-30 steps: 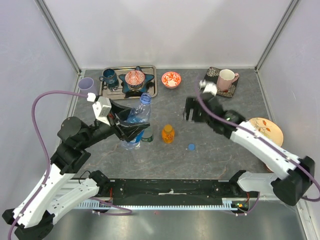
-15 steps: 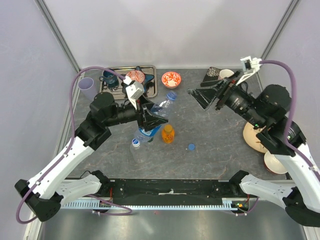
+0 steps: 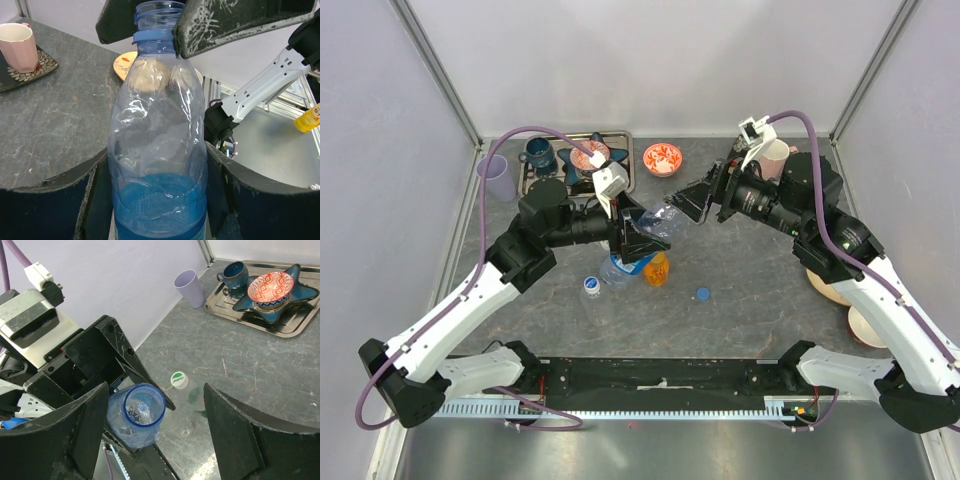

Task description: Unscrew the bottle caps

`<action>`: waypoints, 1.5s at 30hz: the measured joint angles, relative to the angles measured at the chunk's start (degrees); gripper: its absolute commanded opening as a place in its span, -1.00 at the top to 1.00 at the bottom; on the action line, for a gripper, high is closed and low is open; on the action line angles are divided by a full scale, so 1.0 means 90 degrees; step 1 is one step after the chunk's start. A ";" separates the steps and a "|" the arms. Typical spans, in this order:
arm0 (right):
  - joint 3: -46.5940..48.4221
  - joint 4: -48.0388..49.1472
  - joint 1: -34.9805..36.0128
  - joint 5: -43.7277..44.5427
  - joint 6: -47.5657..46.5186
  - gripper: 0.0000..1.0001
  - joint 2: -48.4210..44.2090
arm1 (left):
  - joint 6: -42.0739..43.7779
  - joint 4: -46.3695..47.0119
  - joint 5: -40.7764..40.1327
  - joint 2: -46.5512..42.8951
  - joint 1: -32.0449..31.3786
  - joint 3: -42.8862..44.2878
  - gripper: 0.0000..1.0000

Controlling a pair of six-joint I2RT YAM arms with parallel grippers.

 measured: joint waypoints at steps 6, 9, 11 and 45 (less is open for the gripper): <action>-0.0041 0.0012 0.0000 -0.0143 0.0002 -0.33 -0.0002 | 0.0032 0.0005 -0.0010 0.0080 -0.0041 0.0036 0.18; -0.0087 0.0017 0.0000 -0.0197 -0.0005 -0.08 -0.0022 | 0.0034 0.0022 -0.0015 0.0080 -0.0051 0.0039 0.18; -0.0124 0.0044 0.0000 -0.0243 0.0012 0.13 -0.0046 | 0.0036 0.0015 -0.0029 0.0083 -0.0053 0.0039 0.14; 0.0554 -0.0469 -0.0010 0.7189 -0.1540 1.00 0.0957 | 0.0835 -0.1008 -0.3436 -0.2176 -0.0092 0.0384 -0.99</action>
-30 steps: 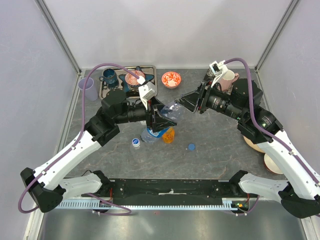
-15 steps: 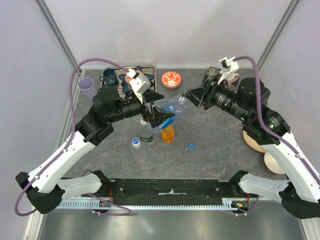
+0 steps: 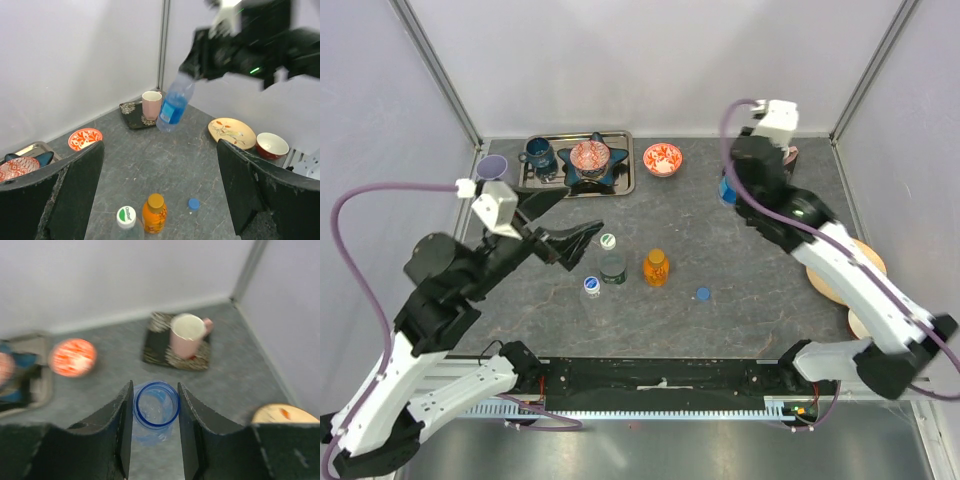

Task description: Unscrew the bottle caps

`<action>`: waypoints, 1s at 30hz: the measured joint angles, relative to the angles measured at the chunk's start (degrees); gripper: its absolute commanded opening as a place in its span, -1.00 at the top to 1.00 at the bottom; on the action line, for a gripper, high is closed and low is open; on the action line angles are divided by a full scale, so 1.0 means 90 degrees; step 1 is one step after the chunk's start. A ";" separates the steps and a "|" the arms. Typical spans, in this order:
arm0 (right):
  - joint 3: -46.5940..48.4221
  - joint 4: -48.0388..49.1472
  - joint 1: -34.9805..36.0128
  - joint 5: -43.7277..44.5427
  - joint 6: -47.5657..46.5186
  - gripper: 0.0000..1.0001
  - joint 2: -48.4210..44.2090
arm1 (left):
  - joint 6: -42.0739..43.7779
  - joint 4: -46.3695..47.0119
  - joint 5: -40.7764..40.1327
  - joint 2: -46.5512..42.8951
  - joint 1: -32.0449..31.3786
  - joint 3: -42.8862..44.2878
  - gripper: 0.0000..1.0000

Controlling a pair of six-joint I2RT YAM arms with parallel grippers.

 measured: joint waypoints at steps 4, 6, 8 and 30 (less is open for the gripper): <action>-0.0556 0.0134 -0.0228 0.0673 -0.0136 1.00 0.1020 | -0.0175 0.0131 -0.0143 -0.0704 0.0000 -0.0525 -0.99; -0.0656 0.0143 -0.0457 0.0780 -0.0124 1.00 0.1467 | -0.0284 0.0114 -0.0214 -0.0838 0.0000 -0.0724 -0.99; -0.0668 0.0187 -0.0726 0.0843 -0.0075 1.00 0.1753 | -0.0372 0.0046 -0.0267 -0.0896 0.0000 -0.0874 -0.99; -0.0617 0.1003 -0.1872 0.0610 0.0920 1.00 0.2902 | -0.0675 -0.0379 -0.0746 -0.1494 -0.0002 -0.1814 -0.99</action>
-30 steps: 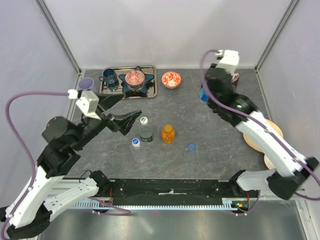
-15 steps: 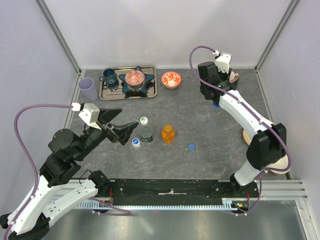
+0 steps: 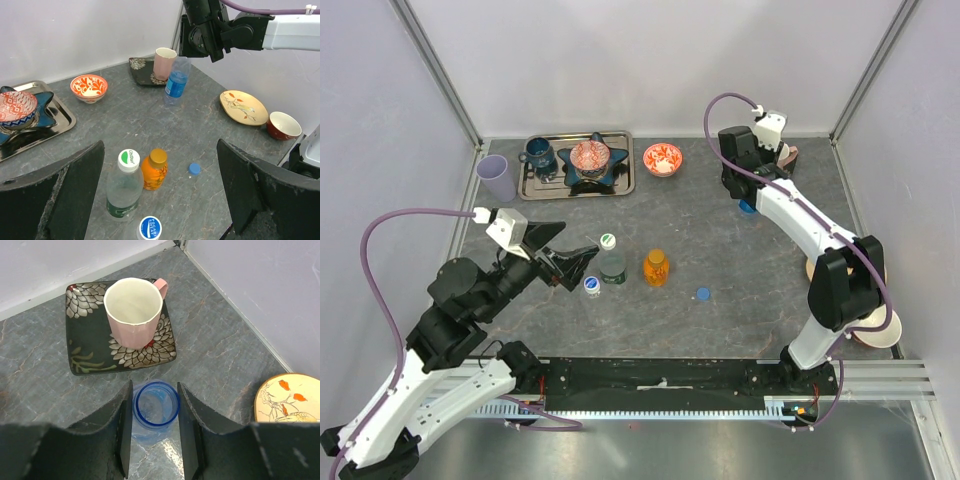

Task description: Unscrew the bottle caps

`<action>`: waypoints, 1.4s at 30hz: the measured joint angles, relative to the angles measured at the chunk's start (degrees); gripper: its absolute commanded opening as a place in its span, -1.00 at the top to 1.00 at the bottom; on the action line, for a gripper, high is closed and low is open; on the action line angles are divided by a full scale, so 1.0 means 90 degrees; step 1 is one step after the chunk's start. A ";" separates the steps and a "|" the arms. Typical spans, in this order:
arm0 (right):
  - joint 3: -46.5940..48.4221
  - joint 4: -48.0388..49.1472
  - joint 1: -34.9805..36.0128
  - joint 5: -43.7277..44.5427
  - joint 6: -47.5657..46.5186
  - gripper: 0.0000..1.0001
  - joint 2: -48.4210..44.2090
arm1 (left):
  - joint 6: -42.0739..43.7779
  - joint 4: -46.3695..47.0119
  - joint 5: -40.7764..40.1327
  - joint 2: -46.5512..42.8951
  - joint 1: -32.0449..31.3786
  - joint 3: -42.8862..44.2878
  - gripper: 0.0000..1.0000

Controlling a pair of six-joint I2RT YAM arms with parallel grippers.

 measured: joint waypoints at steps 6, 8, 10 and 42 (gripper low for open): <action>-0.0151 0.0114 -0.0007 -0.0175 0.0104 1.00 0.0017 | -0.0002 0.0010 0.0002 0.0066 0.0000 -0.0019 -0.99; -0.0226 0.0182 -0.0010 -0.0185 0.0126 0.99 0.0024 | -0.0002 0.0007 0.0002 0.0066 0.0000 -0.0058 -0.99; -0.0257 0.0255 -0.0012 -0.0185 0.0126 0.88 0.0024 | -0.0002 0.0005 0.0002 0.0068 0.0000 -0.0097 -0.99; 0.0032 -0.0219 -0.0024 -0.0991 0.0219 -0.64 0.0000 | -0.0070 0.0007 0.0075 0.0253 0.0002 -0.0109 -0.99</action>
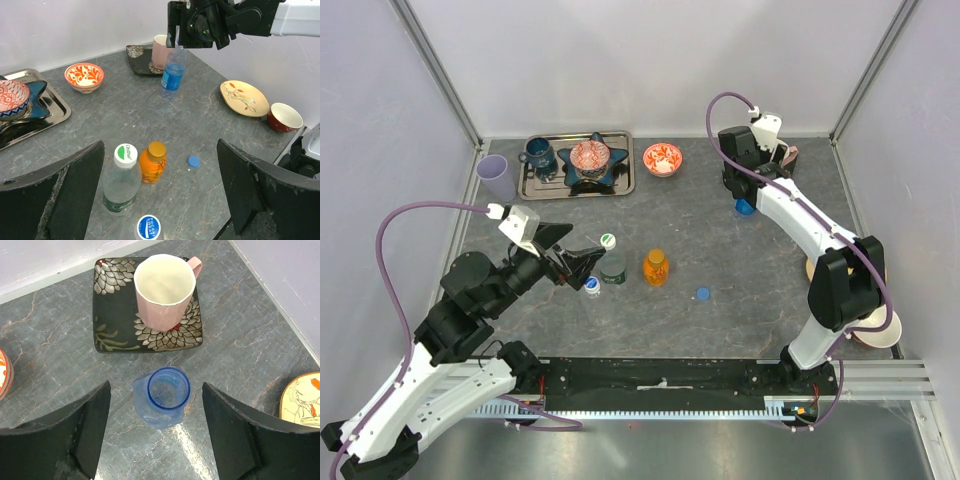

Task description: Unscrew the bottle caps

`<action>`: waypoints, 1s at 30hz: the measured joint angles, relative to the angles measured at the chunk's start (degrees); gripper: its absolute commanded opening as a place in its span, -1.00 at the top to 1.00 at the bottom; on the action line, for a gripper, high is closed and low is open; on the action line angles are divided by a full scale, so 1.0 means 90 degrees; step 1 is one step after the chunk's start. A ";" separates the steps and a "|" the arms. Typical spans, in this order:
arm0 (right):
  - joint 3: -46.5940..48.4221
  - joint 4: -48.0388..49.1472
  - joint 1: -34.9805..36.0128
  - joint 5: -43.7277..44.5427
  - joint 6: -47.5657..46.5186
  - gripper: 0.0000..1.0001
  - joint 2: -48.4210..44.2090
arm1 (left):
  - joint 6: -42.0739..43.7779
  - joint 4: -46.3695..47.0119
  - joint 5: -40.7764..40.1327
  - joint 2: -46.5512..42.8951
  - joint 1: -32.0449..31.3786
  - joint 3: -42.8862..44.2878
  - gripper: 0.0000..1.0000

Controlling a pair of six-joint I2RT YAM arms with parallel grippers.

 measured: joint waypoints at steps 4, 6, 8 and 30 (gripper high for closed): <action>0.0049 -0.0119 0.0000 -0.0063 0.0007 -0.71 -0.0027 | -0.0002 0.0000 0.0097 0.0002 -0.0002 0.0000 -0.99; 0.0051 -0.0228 0.0000 -0.0114 0.0029 -0.74 -0.0109 | -0.0002 0.0000 0.0107 0.0002 -0.0002 0.0000 -0.99; 0.0049 -0.0442 0.0000 -0.0189 0.0117 -0.75 -0.0311 | -0.0002 0.0000 0.0107 0.0002 0.0000 0.0002 -0.99; -0.2968 0.0102 0.3116 -0.4031 -0.0362 -0.93 -0.3043 | -0.0325 -0.0202 -0.0687 -0.0172 0.0000 -0.0355 -0.99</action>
